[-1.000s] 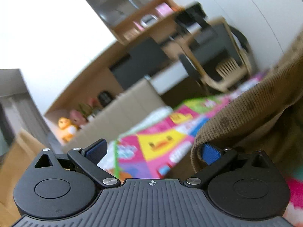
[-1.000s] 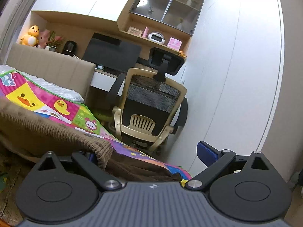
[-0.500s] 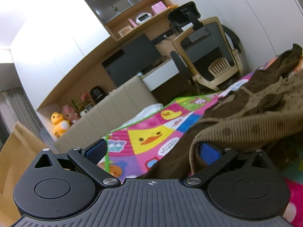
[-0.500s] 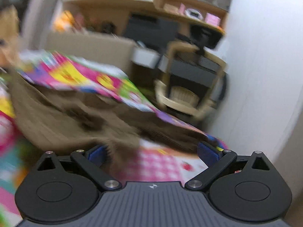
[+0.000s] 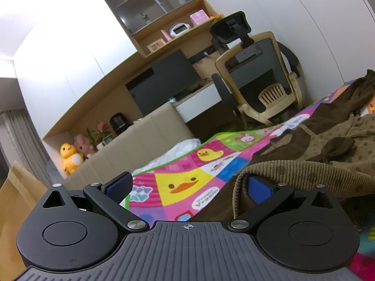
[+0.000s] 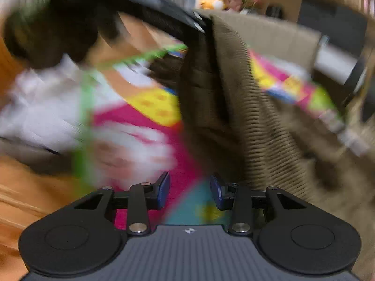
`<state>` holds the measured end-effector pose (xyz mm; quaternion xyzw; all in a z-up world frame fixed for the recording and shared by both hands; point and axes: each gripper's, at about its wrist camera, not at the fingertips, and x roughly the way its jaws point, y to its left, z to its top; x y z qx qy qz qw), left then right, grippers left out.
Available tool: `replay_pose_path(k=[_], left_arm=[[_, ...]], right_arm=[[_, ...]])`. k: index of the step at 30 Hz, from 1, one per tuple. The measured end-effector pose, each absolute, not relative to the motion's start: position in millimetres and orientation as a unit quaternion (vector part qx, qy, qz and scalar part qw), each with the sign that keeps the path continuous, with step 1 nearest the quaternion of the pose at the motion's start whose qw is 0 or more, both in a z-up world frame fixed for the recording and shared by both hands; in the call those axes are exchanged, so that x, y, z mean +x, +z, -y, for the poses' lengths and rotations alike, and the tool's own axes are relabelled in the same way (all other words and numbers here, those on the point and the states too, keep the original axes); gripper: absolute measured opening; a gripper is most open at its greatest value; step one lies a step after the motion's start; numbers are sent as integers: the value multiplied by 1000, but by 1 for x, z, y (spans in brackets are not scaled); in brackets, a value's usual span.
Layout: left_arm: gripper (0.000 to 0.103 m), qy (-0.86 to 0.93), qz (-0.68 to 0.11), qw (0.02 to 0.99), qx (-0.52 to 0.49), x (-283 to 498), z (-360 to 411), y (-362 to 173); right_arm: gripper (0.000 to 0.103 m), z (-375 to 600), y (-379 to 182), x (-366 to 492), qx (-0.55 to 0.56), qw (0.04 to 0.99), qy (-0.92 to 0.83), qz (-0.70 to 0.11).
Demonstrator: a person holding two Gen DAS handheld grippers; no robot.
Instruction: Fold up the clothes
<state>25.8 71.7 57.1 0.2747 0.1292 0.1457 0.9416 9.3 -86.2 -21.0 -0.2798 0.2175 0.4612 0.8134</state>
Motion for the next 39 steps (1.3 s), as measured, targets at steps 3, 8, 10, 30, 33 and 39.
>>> replay_pose_path(k=[3,8,10,30,33,39], left_arm=[[103,146,-130,943,270,24,-76,56],[103,146,-138,944,262,21,-80,53],[103,146,-143,944,260,18,-82,52],[103,-54,-277,934,219,-50,-81,11],[103,-26,-280,936,210,-41,-82,8],[103,9,-308,930,200,-21,-96,-9]], right_arm=[[37,92,-25,28,-272,811,460,-239],[18,110,-17,37,-257,816,452,-253],[3,119,-13,34,-252,818,452,-252],[37,228,4,20,-229,873,351,-250],[40,245,5,19,-227,883,325,-250],[76,262,-1,19,-258,893,282,-236]])
